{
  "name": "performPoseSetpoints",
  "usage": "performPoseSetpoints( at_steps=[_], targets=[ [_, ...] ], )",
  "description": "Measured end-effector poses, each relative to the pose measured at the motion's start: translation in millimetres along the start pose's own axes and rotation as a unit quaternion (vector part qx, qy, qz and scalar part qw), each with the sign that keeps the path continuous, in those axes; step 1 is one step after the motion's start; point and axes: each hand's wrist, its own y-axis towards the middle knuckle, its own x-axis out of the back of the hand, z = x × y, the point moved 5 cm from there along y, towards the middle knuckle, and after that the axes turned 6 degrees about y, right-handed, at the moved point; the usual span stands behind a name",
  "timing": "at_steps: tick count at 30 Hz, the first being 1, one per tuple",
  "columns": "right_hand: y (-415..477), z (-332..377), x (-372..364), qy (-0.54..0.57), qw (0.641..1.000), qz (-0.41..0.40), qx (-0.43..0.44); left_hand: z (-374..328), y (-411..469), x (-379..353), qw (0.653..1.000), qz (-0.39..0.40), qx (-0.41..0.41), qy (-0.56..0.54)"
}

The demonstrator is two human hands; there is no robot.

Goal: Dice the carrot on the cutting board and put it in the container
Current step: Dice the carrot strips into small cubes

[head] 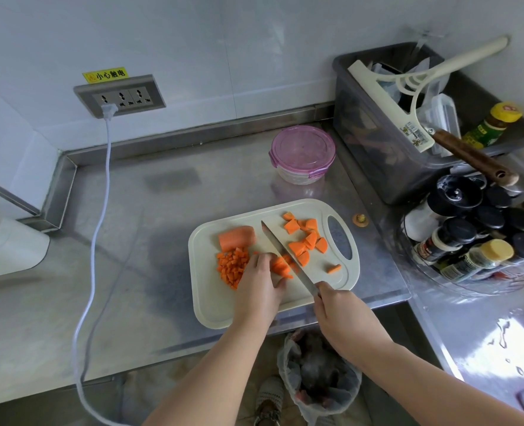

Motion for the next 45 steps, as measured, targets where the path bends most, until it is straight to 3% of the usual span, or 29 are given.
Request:
performPoseSetpoints(
  at_steps=[5,12,18,34,39,45],
  targets=[
    [-2,3,-5,-0.004,1.000,0.010,0.002,1,-1,1,1.000,-0.005,-0.010,0.015],
    [-1,-3,0,0.000,1.000,0.005,-0.012,-1,-3,-3,0.989,-0.007,-0.066,0.132],
    [1,-9,5,-0.002,1.000,-0.004,-0.021,-3,-1,-4,0.987,-0.029,-0.061,0.145],
    [2,-4,5,-0.001,1.000,0.003,-0.007,0,-4,-4,0.995,-0.034,0.004,0.093],
    [-2,-5,2,0.006,1.000,0.002,0.000,8,-1,10,0.994,-0.092,0.048,0.026],
    [-2,-8,4,0.013,1.000,-0.002,-0.006,16,15,14,0.991,-0.006,0.061,0.117]
  ],
)
